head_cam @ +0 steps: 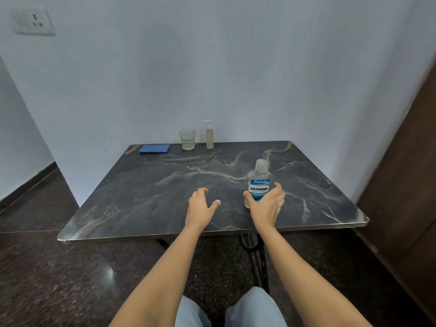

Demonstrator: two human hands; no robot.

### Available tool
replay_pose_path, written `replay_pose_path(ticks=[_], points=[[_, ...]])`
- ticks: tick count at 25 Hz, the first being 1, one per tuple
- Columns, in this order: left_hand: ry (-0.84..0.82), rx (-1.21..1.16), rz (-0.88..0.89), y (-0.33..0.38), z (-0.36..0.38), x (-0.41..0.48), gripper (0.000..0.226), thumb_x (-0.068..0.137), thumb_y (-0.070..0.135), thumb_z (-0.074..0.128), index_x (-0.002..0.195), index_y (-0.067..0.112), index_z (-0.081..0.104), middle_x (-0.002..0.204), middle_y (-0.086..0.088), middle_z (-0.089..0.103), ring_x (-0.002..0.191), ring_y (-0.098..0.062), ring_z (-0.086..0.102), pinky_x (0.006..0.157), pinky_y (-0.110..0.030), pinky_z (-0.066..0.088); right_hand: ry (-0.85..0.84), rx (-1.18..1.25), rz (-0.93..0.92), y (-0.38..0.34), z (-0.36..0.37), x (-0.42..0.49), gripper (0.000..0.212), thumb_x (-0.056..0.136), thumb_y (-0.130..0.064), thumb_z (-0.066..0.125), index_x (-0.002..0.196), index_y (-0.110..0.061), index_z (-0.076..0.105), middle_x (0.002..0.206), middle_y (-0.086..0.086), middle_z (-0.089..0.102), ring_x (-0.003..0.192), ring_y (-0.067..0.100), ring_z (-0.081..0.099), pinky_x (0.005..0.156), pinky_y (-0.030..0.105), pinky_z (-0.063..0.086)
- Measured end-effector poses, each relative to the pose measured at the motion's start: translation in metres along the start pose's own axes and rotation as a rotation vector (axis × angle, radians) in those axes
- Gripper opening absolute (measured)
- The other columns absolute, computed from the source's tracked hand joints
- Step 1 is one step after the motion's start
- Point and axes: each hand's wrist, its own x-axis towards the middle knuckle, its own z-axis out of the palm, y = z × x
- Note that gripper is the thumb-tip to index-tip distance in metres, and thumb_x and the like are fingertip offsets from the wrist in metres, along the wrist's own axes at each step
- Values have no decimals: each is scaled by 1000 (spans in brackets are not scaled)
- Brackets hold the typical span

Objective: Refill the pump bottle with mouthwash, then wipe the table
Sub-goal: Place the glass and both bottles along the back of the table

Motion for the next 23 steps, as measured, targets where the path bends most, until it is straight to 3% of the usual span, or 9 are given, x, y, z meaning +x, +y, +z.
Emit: replay_pose_path(ticks=[12,19,23], points=[[15,82,36,-20,1,61,52,91,39,60,134,14,44,136,-3,47,129,-19,39,100,-34,39,94,44,24,3,40,37,78,72,-31,79,131,-4,36,126,16,47,116,35,47,101,48,36],[63,218,84,-55,1,149,46,95,42,50,133,17,49,136,1,51,130,-21,41,99,-35,39,22,133,0,-18,102,140,81,71,-25,80,134,-7,33,131,13,44,123,32,42,109,49,32],[32,291,132,-80,2,223,49,96,47,46,133,15,48,135,-2,52,126,-21,45,99,-38,42,21,187,-13,-32,158,221,79,68,-25,81,130,-7,35,124,11,45,115,27,47,102,45,41]])
